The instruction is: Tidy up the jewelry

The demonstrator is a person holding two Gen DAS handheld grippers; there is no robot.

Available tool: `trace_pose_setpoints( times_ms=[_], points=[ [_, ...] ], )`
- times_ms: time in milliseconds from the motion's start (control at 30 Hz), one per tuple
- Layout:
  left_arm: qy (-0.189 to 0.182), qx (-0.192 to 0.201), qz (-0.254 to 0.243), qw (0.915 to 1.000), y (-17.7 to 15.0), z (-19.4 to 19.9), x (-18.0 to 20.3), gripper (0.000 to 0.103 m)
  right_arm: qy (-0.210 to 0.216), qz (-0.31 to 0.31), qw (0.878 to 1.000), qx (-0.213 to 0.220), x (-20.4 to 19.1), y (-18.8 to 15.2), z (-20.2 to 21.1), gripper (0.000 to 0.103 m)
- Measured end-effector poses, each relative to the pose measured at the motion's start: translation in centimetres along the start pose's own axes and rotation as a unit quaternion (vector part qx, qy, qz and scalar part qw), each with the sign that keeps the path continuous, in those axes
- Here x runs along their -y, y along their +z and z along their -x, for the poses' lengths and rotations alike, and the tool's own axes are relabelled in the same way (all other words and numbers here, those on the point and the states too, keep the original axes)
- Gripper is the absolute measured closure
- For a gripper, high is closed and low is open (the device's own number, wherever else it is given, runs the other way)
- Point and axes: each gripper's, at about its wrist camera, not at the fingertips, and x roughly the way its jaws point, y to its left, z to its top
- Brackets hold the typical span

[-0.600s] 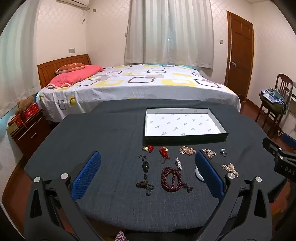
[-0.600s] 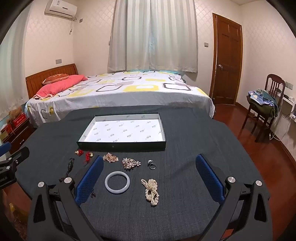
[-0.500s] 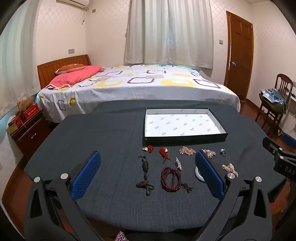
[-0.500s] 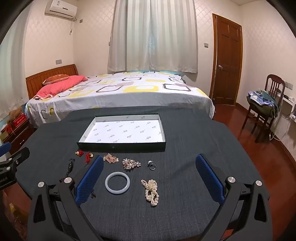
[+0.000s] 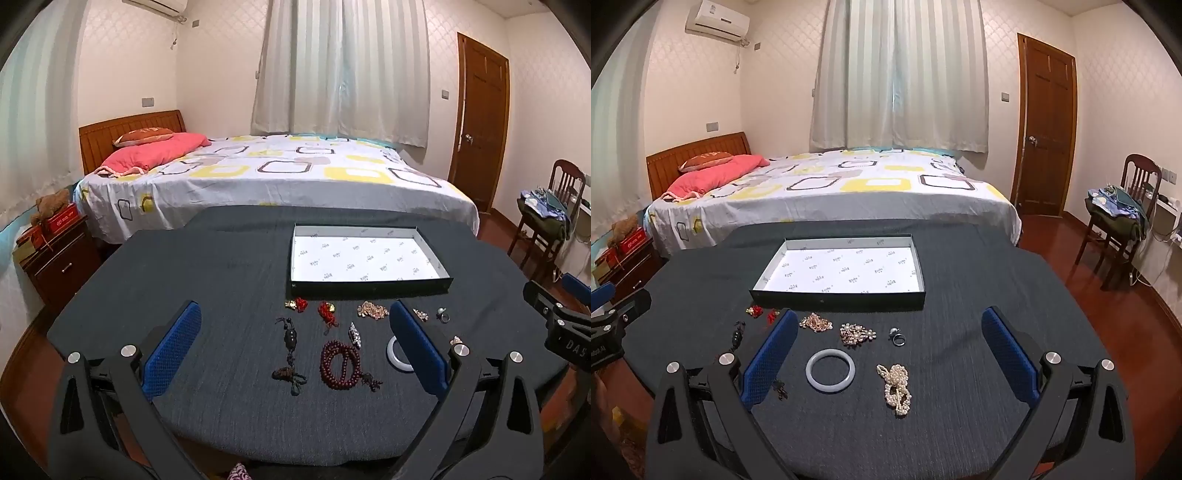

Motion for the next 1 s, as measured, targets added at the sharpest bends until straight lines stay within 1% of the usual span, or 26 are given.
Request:
trace_pose_setpoints(
  times_ms=[500,1000],
  points=[
    [0.0,0.005,0.006,1.0,0.06,-0.05,-0.31,0.003,0.001,0.0,1.0,0.006,-0.16,0.7,0.23,0.006],
    [0.0,0.006,0.006,1.0,-0.06,0.04,-0.48,0.003,0.001,0.002,1.0,0.008,-0.42,0.34,0.36,0.006]
  ],
)
